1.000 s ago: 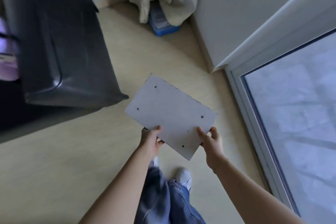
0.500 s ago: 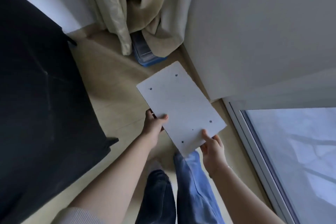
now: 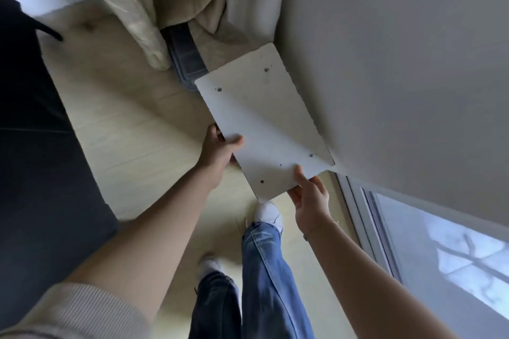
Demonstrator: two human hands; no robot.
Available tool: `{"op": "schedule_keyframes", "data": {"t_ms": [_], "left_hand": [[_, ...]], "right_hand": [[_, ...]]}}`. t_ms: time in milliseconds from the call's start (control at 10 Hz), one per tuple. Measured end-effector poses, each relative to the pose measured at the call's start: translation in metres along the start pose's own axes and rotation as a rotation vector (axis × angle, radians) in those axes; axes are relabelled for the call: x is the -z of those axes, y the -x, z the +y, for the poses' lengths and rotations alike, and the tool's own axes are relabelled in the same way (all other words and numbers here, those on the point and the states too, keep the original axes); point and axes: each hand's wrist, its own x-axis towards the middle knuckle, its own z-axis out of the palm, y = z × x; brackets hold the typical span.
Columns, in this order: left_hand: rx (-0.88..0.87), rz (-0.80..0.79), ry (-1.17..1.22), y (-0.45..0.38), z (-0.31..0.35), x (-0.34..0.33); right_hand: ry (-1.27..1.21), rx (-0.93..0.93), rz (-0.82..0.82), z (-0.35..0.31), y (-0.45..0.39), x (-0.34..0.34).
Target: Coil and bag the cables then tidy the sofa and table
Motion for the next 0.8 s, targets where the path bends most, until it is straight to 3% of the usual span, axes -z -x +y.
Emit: {"op": "schedule_keyframes", "data": {"t_ms": [200, 300, 500, 600, 800], "left_hand": [[-0.110, 0.149, -0.096, -0.022, 0.022, -0.014], [-0.076, 0.176, -0.231, -0.017, 0.035, -0.016], [-0.115, 0.119, -0.318, 0.049, 0.064, 0.008], [-0.146, 0.117, -0.216, 0.100, 0.074, 0.030], [-0.214, 0.067, -0.235, 0.211, 0.084, 0.076]], "right_hand": [[0.003, -0.053, -0.022, -0.019, 0.002, -0.031], [0.095, -0.100, -0.005, -0.030, 0.004, -0.039], [0.247, -0.048, 0.055, -0.043, 0.059, -0.030], [0.068, -0.018, -0.105, -0.048, 0.121, -0.023], [0.162, 0.188, -0.420, -0.042, 0.254, -0.004]]}}
